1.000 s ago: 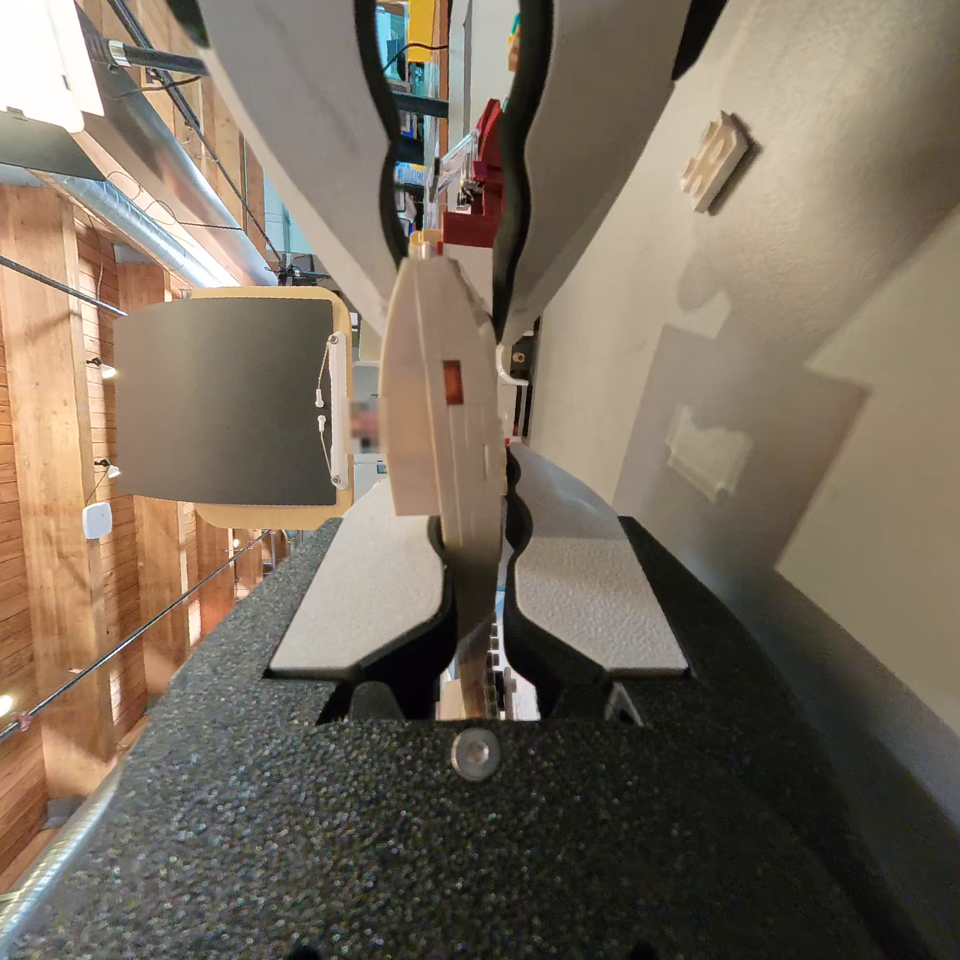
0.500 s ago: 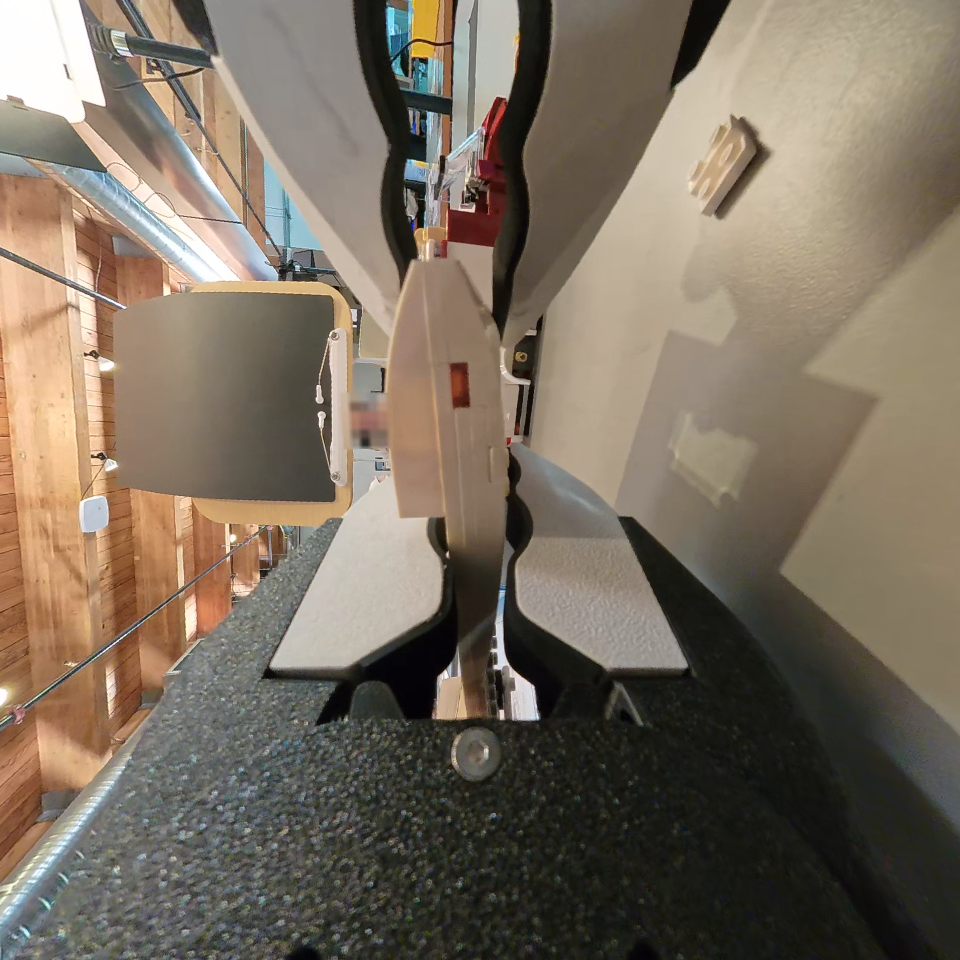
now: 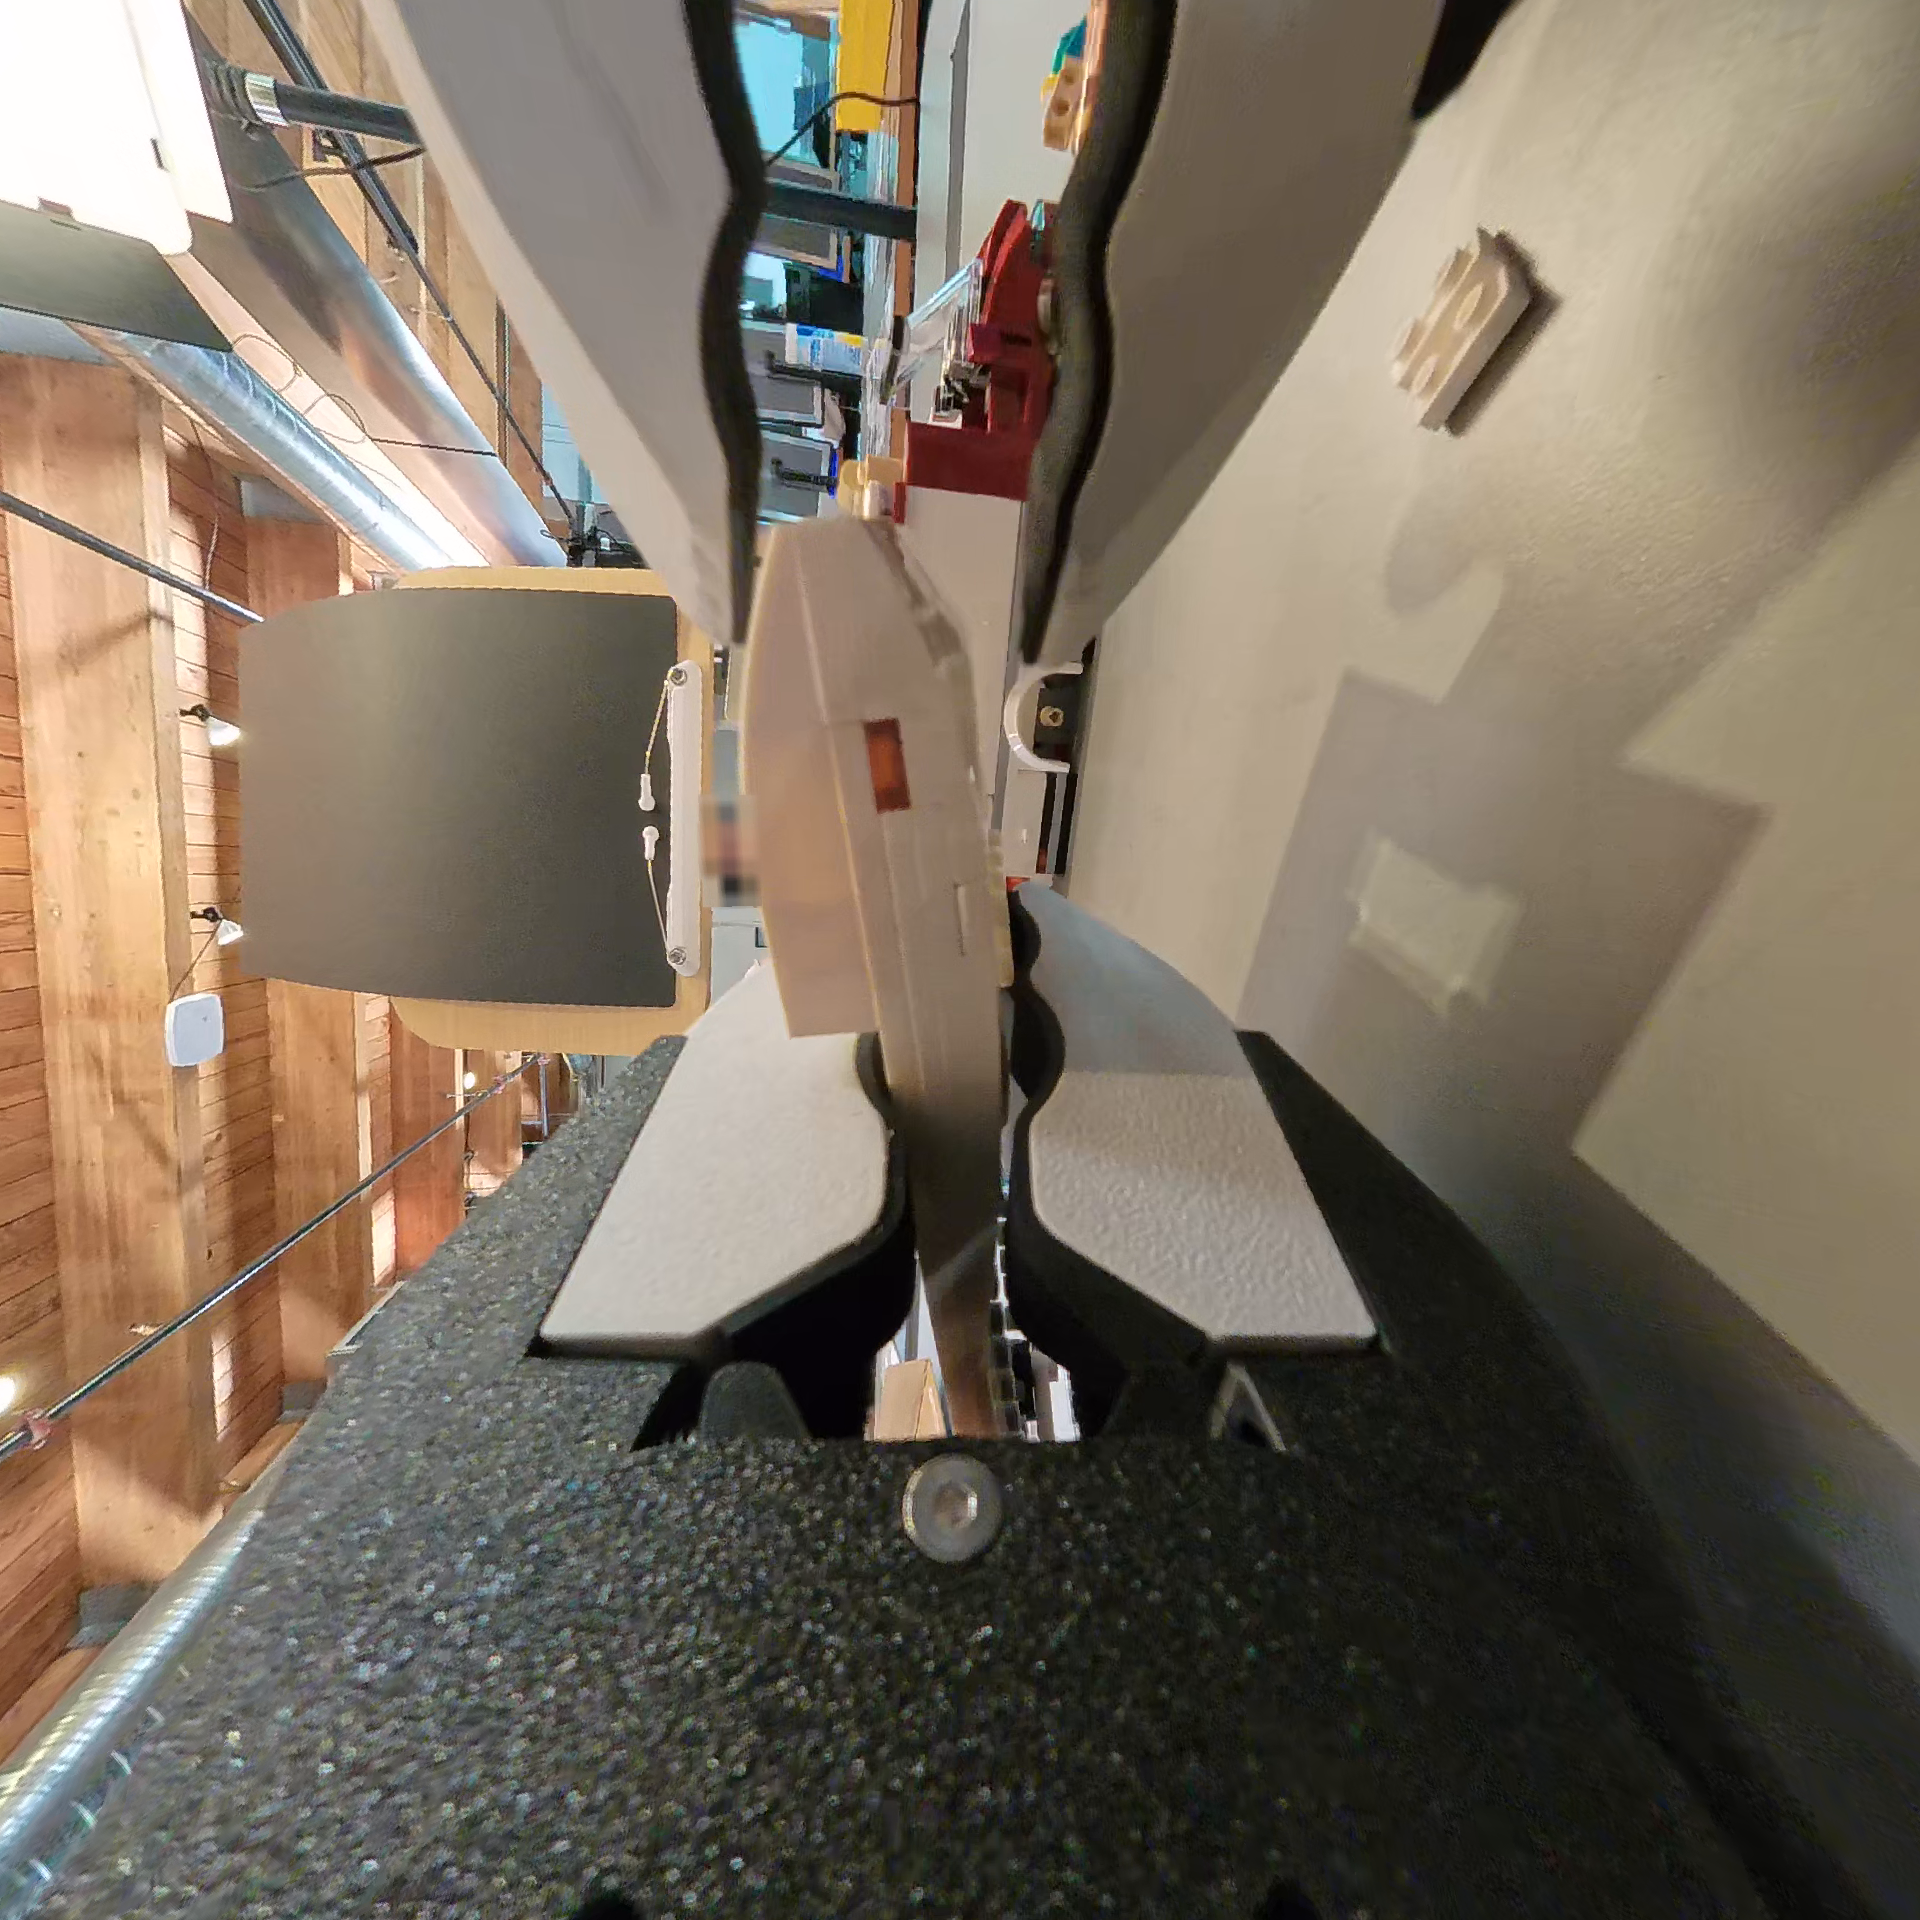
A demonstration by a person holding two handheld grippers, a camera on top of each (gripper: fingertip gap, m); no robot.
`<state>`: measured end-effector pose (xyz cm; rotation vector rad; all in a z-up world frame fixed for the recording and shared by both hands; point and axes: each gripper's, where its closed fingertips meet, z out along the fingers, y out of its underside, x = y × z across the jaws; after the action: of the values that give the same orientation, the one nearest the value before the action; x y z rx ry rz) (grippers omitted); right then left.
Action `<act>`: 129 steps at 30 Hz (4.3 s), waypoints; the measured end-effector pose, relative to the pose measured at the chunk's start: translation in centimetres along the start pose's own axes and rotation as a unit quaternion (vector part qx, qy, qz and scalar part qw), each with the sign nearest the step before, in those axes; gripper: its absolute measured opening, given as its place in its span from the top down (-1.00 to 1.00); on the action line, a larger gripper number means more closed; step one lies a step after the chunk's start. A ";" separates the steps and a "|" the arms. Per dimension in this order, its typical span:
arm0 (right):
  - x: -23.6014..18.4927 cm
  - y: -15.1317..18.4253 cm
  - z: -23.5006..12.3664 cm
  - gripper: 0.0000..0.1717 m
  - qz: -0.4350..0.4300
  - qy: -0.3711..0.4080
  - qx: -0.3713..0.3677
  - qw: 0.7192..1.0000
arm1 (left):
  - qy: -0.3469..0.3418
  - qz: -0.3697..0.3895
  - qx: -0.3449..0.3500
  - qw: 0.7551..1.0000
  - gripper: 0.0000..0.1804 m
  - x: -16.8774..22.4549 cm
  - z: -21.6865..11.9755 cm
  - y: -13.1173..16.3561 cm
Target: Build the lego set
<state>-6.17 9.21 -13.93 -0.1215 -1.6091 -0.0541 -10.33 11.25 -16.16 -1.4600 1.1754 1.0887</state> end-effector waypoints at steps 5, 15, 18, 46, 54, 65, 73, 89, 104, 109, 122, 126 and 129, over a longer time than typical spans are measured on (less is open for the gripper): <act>-0.1 0.8 -0.8 0.56 0.003 -0.005 0.001 1.000 | 0.001 -0.002 0.002 1.000 0.83 0.0 0.0 0.0; 0.1 -1.0 -0.7 0.74 -0.040 0.026 0.036 0.998 | -0.002 0.004 0.014 1.000 0.83 0.0 -0.3 -0.7; 0.2 -1.2 -0.8 0.75 -0.029 0.018 0.046 0.998 | -0.005 0.005 0.019 1.000 0.83 0.0 -0.3 -0.9; -0.6 0.2 -0.2 0.76 -0.012 -0.028 0.026 0.999 | -0.017 0.048 0.027 0.998 0.83 0.0 -0.4 -1.3; -0.1 0.4 -0.2 0.74 -0.024 0.006 0.010 1.000 | -0.019 0.036 0.027 0.999 0.83 -0.3 -0.2 -1.3; -0.5 -1.3 -0.6 0.75 -0.029 0.006 0.054 0.998 | -0.010 0.041 0.025 0.999 0.83 0.1 -0.1 -1.3; -0.7 -1.0 -0.1 0.76 -0.029 -0.007 0.028 0.999 | -0.011 0.045 0.014 0.999 0.83 0.1 0.1 -0.8; -0.6 0.5 -0.1 0.77 -0.029 0.008 0.003 1.000 | -0.034 0.057 0.029 0.997 0.83 -0.3 -0.3 -1.2; -3.2 4.4 -2.2 0.76 0.116 -0.159 -0.040 0.980 | -0.020 0.048 -0.008 0.999 0.83 0.0 0.4 0.4; -5.3 5.2 -2.9 0.73 0.211 -0.247 -0.063 0.944 | -0.013 0.045 -0.005 0.999 0.83 0.3 0.4 0.3; -7.7 3.3 -2.9 0.63 0.473 -0.442 -0.066 0.759 | -0.007 0.031 0.003 1.000 0.83 0.2 0.2 0.1; -7.8 3.1 -2.8 0.81 0.466 -0.449 -0.073 0.759 | -0.007 0.025 0.003 1.000 0.83 0.2 0.2 0.2; -7.6 3.5 -2.6 0.82 0.432 -0.425 -0.086 0.791 | -0.010 0.020 0.002 1.000 0.83 0.0 0.1 0.3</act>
<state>-2.88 12.09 -21.51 -1.1568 -2.2847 0.6573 -10.63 11.33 -16.19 -1.4241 1.1970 1.1245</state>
